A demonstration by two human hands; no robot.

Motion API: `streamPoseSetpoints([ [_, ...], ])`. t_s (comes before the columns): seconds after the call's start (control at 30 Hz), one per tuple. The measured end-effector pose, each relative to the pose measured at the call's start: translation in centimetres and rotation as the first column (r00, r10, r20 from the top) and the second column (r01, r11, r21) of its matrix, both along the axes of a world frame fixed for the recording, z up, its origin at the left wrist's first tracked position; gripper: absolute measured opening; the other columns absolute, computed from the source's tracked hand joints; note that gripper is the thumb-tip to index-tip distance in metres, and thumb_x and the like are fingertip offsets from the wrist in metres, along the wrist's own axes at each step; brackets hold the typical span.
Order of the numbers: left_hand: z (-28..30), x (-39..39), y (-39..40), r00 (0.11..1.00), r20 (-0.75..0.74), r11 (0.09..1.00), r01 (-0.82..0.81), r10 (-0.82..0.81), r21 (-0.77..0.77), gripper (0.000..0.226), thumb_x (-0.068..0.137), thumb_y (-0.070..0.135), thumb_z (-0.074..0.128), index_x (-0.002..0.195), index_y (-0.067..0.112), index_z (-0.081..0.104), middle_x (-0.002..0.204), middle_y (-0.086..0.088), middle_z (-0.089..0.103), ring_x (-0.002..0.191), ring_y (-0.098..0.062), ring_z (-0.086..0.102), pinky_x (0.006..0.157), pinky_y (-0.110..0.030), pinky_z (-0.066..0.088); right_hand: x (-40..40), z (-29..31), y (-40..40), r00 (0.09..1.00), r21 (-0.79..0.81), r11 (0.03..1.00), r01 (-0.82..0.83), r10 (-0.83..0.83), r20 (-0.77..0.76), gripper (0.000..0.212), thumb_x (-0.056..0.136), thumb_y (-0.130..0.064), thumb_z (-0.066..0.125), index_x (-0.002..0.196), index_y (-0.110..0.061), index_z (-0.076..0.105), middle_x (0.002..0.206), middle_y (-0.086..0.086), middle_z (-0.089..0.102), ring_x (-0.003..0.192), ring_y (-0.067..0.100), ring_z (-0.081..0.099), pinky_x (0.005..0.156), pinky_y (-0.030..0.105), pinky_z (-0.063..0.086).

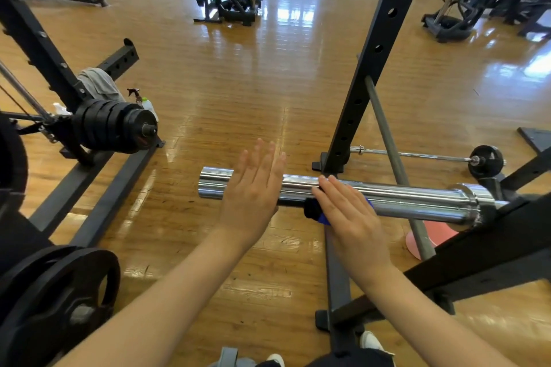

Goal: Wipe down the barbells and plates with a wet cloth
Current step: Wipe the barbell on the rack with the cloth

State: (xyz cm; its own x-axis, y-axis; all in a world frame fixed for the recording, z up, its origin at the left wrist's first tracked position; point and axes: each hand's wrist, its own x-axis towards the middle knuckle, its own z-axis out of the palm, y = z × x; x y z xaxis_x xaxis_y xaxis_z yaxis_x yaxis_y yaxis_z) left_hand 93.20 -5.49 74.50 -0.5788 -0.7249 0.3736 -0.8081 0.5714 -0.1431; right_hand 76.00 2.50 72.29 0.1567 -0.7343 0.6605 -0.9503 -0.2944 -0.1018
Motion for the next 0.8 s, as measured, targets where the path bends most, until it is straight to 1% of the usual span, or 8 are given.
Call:
streamPoseSetpoints([
  [0.1,0.1,-0.5,-0.1,1.0,-0.013,1.0,0.004,-0.004,-0.013,0.074,0.054,0.009,0.089,0.121,-0.003,0.059,0.129,-0.023,0.056,0.124,-0.039,0.049,0.11,-0.046,0.026,1.5,0.2,-0.3,0.997,0.01,0.999,0.034,-0.035,0.063,0.043,0.079,0.0,0.06,0.121,-0.002,0.061,0.127,0.015,0.059,0.122,0.027,0.053,0.105,0.043,0.039],
  [0.2,0.1,-0.5,-0.6,0.999,-0.051,1.0,0.013,-0.014,-0.029,0.053,0.063,0.002,0.079,0.113,-0.003,0.063,0.124,-0.023,0.059,0.12,-0.038,0.053,0.109,-0.045,0.029,4.0,-0.3,-1.0,0.998,0.039,0.999,-0.004,0.001,0.062,0.041,0.085,-0.006,0.047,0.124,-0.003,0.059,0.131,0.013,0.057,0.125,0.026,0.051,0.109,0.039,0.034],
  [0.27,1.0,-0.6,-0.6,1.0,-0.009,0.997,-0.003,0.004,0.077,0.055,0.072,0.008,0.074,0.124,-0.001,0.057,0.135,-0.02,0.052,0.13,-0.034,0.044,0.113,-0.041,0.021,4.3,-0.3,-1.6,0.999,0.046,0.999,-0.024,0.023,0.038,0.042,0.086,-0.004,0.045,0.126,-0.003,0.058,0.133,0.013,0.055,0.127,0.026,0.048,0.111,0.037,0.029],
  [0.37,1.6,-0.7,-1.4,0.996,0.09,0.978,0.007,-0.026,0.206,0.068,0.089,0.024,0.059,0.147,0.009,0.026,0.156,-0.01,0.022,0.145,-0.022,0.014,0.116,-0.033,-0.002,2.8,-0.4,-1.6,0.998,0.02,0.998,-0.064,0.064,0.0,0.041,0.086,0.0,0.046,0.125,-0.003,0.059,0.131,0.014,0.056,0.125,0.026,0.05,0.108,0.039,0.034],
  [0.53,2.2,-0.5,-1.4,0.994,0.102,0.967,0.011,-0.038,0.255,0.077,0.084,0.026,0.063,0.148,0.014,0.023,0.156,-0.004,0.023,0.144,-0.018,0.017,0.116,-0.031,-0.002,0.3,-0.4,0.0,0.998,-0.011,1.0,-0.025,0.026,0.063,0.052,0.08,0.006,0.06,0.129,-0.007,0.052,0.132,0.012,0.053,0.127,0.023,0.044,0.11,0.04,0.035],
  [0.67,1.3,-0.1,-1.1,0.998,0.031,0.989,0.058,-0.062,0.137,0.084,0.062,0.023,0.083,0.136,0.007,0.047,0.14,-0.011,0.05,0.131,-0.026,0.044,0.114,-0.038,0.019,2.5,1.0,-0.6,0.965,0.078,0.994,0.078,-0.095,0.244,0.063,0.059,0.016,0.077,0.118,0.001,0.062,0.121,0.017,0.063,0.119,0.024,0.05,0.101,0.047,0.036],
  [0.73,0.2,0.3,-1.1,0.988,-0.082,0.991,0.129,-0.128,0.016,0.069,0.068,0.017,0.077,0.131,0.005,0.05,0.131,-0.014,0.057,0.123,-0.03,0.053,0.111,-0.042,0.027,3.9,0.9,-1.1,0.987,0.076,0.996,0.035,-0.047,0.156,0.056,0.066,0.012,0.074,0.119,0.0,0.062,0.124,0.016,0.061,0.12,0.028,0.054,0.104,0.044,0.034],
  [0.8,-0.5,0.6,-1.1,0.98,-0.094,0.98,0.162,-0.173,-0.112,0.052,0.083,0.012,0.06,0.132,0.006,0.045,0.13,-0.014,0.058,0.122,-0.03,0.054,0.109,-0.043,0.029,3.8,0.0,-1.3,0.999,0.042,0.999,-0.011,0.009,0.045,0.045,0.08,0.006,0.061,0.124,-0.002,0.059,0.13,0.014,0.057,0.125,0.027,0.05,0.11,0.039,0.032],
])
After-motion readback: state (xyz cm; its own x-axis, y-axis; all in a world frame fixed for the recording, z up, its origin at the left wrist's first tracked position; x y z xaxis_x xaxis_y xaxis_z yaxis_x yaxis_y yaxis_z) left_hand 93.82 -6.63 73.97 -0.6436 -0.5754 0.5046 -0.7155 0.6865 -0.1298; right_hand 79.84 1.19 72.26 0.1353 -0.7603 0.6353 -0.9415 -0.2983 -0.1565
